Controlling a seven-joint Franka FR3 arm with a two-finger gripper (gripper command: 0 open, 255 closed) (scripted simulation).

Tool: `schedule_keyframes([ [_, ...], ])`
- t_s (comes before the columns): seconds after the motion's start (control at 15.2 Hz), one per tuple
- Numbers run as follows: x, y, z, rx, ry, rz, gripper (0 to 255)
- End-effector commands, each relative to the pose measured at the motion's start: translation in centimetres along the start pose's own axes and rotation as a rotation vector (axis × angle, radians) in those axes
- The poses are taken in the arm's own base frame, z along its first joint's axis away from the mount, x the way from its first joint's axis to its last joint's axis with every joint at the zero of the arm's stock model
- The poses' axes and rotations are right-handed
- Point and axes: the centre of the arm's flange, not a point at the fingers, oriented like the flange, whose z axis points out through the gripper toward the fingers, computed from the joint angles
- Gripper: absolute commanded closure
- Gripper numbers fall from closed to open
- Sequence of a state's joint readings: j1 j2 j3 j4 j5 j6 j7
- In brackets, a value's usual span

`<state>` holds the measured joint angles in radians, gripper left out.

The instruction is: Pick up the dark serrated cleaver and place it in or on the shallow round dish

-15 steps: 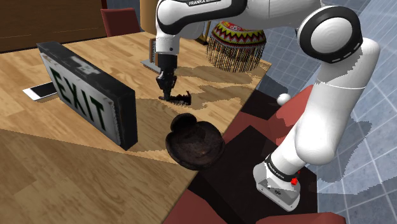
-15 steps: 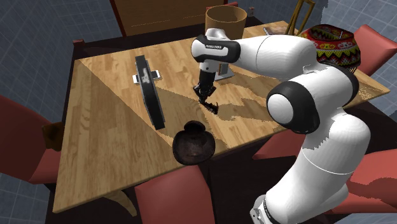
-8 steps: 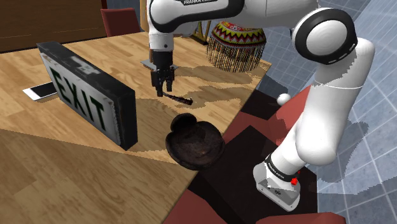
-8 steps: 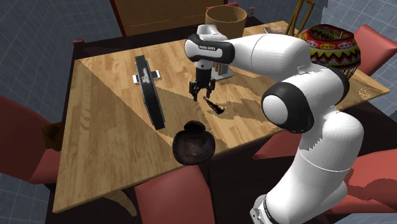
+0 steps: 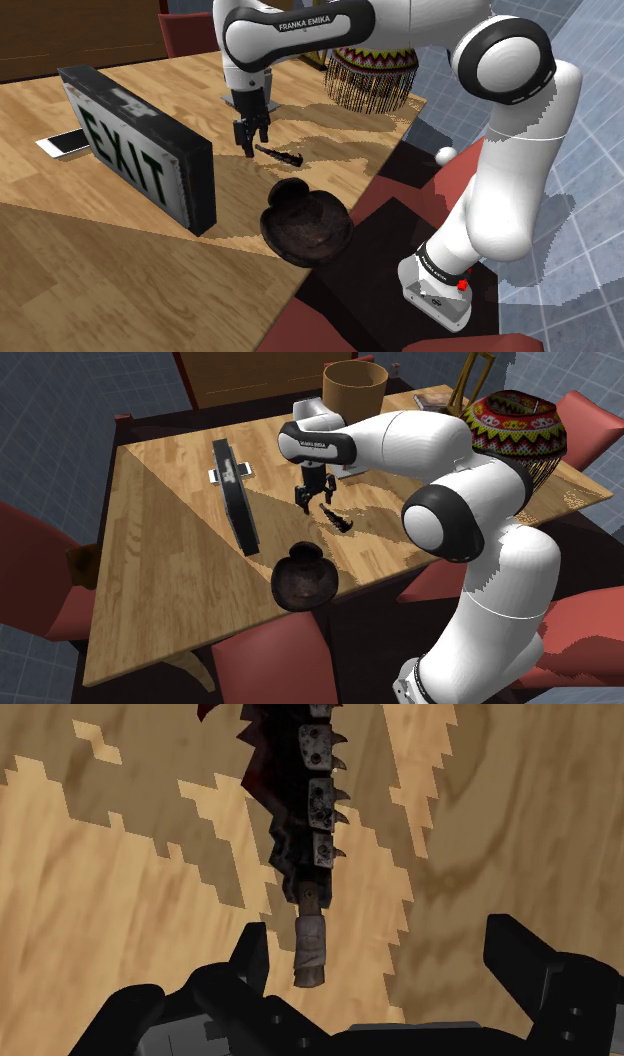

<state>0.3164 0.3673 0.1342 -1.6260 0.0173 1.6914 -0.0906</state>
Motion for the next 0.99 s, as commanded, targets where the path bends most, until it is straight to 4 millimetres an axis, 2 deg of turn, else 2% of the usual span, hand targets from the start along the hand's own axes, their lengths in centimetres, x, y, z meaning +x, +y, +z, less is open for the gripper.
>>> schedule_keyframes([
  [0.0,0.0,-0.01,0.89,-0.001,0.0,0.0,0],
  [0.46,0.0,-0.01,0.89,-0.001,0.0,0.0,0],
  [0.53,0.0,-0.01,0.89,-0.001,0.0,0.0,255],
  [0.92,-0.07,-0.09,0.76,-0.001,0.0,0.0,255],
])
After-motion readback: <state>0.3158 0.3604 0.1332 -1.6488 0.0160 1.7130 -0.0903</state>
